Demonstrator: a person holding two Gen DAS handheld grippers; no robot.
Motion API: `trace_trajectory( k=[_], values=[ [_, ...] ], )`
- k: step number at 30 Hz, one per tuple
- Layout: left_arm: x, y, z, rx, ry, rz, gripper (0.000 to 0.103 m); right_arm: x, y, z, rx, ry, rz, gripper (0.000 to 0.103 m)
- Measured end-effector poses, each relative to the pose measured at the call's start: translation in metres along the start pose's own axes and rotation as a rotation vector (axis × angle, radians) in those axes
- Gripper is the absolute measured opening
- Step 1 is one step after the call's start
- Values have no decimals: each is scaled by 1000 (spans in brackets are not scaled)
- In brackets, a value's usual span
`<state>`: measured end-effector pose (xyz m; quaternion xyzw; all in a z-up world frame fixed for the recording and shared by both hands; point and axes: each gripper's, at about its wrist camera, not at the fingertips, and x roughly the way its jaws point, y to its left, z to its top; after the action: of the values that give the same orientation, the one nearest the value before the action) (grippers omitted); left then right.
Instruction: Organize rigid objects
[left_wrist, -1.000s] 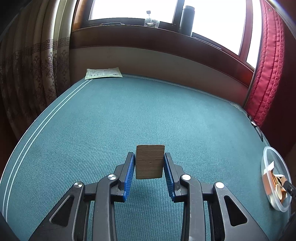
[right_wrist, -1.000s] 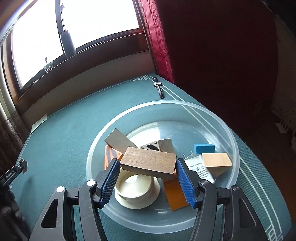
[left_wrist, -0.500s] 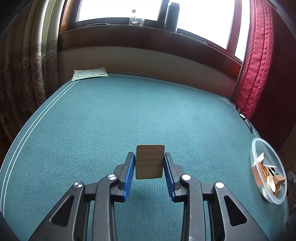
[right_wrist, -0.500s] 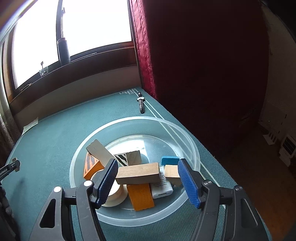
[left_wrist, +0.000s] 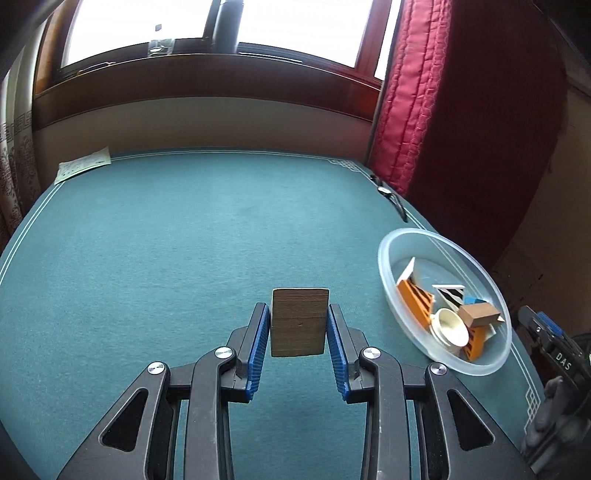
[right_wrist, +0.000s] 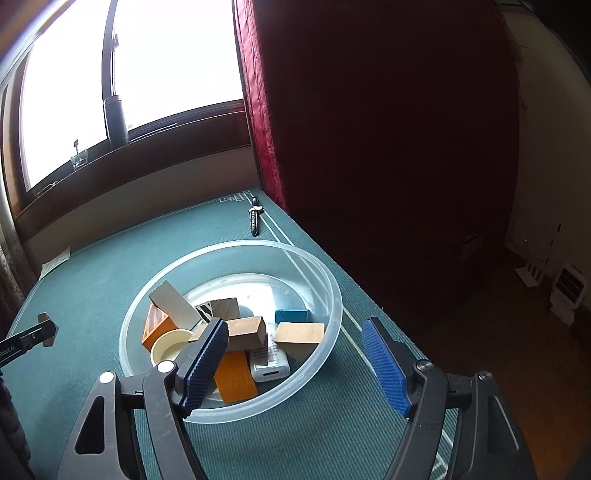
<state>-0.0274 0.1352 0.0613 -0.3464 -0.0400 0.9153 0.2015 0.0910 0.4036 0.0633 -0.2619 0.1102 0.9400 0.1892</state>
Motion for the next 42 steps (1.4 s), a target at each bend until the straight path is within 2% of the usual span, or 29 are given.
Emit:
trace_trajectory(
  k=[4, 12, 21, 31, 33, 35, 36, 37, 39, 42],
  values=[
    [6, -35, 4, 53, 18, -61, 32, 1, -11, -3, 23, 1, 3, 78],
    [24, -88, 13, 129, 46, -126, 32, 5, -25, -2, 53, 3, 13, 78],
    [53, -123, 23, 185, 79, -167, 32, 9, -33, -1, 81, 19, 25, 79],
    [73, -141, 29, 216, 92, -182, 33, 10, -33, 0, 87, 22, 24, 79],
    [76, -143, 30, 214, 94, -178, 37, 11, -32, -1, 85, 25, 25, 79],
    [75, -141, 30, 210, 86, -175, 61, 10, -32, -2, 86, 27, 26, 79],
    [73, -140, 29, 208, 71, -164, 66, 10, -32, -2, 86, 27, 26, 79],
    [69, -138, 28, 209, 57, -154, 68, 9, -32, -2, 86, 26, 27, 79],
    [66, -136, 27, 217, 50, -143, 69, 8, -33, -2, 91, 25, 30, 90],
    [59, -130, 26, 205, 45, -126, 71, 7, -34, -2, 100, 26, 32, 93]
  ],
)
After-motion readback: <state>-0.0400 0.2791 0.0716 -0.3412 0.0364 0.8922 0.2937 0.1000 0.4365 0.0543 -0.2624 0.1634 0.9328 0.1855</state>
